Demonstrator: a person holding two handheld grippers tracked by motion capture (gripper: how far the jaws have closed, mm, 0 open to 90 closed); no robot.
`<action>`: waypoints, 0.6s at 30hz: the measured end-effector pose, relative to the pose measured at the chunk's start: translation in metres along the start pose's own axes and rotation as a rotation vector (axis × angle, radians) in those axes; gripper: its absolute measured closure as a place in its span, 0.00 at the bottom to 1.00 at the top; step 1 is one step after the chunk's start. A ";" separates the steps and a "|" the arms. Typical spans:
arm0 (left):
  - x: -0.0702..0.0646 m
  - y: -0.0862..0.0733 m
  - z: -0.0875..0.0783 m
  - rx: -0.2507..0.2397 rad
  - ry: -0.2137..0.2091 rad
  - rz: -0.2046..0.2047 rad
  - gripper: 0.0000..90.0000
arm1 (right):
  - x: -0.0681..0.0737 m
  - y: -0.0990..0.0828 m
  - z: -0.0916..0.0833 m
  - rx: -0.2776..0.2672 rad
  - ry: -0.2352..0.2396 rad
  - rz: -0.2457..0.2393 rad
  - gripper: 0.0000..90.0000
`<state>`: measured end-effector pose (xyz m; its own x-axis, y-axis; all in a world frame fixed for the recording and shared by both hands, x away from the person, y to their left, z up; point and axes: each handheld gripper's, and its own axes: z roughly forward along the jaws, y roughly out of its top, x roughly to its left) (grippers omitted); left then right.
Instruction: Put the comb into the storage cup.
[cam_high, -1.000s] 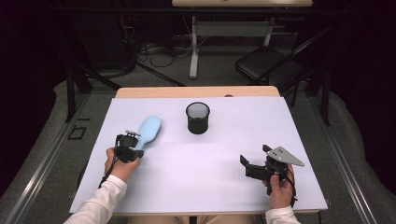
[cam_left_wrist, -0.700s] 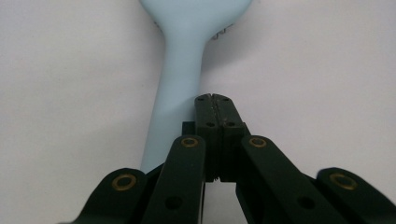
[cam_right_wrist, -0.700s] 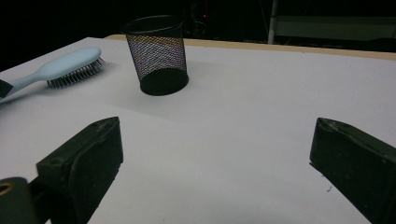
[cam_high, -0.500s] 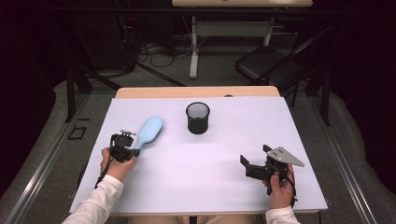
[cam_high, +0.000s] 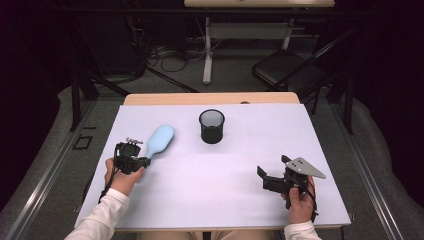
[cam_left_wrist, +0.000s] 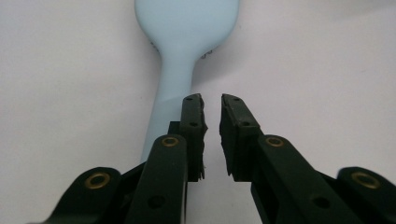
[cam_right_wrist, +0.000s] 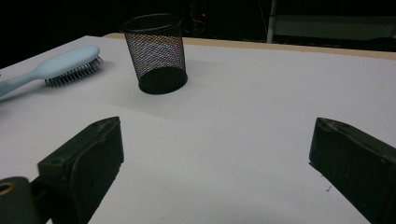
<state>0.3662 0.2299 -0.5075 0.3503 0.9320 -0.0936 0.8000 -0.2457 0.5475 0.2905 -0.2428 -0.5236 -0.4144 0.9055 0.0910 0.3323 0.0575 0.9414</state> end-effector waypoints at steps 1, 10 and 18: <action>0.000 0.000 0.000 0.000 0.000 0.000 0.86 | 0.000 0.000 0.000 0.000 0.000 0.000 0.03; 0.006 0.004 -0.012 -0.053 -0.033 -0.030 0.75 | -0.001 0.000 0.000 0.003 -0.005 -0.001 0.03; 0.006 0.007 -0.015 -0.081 -0.051 -0.047 0.67 | -0.001 -0.001 0.000 0.009 -0.004 0.002 0.03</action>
<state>0.3663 0.2382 -0.4920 0.3395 0.9266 -0.1617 0.7749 -0.1780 0.6064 0.2908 -0.2431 -0.5245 -0.4106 0.9072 0.0911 0.3404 0.0598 0.9384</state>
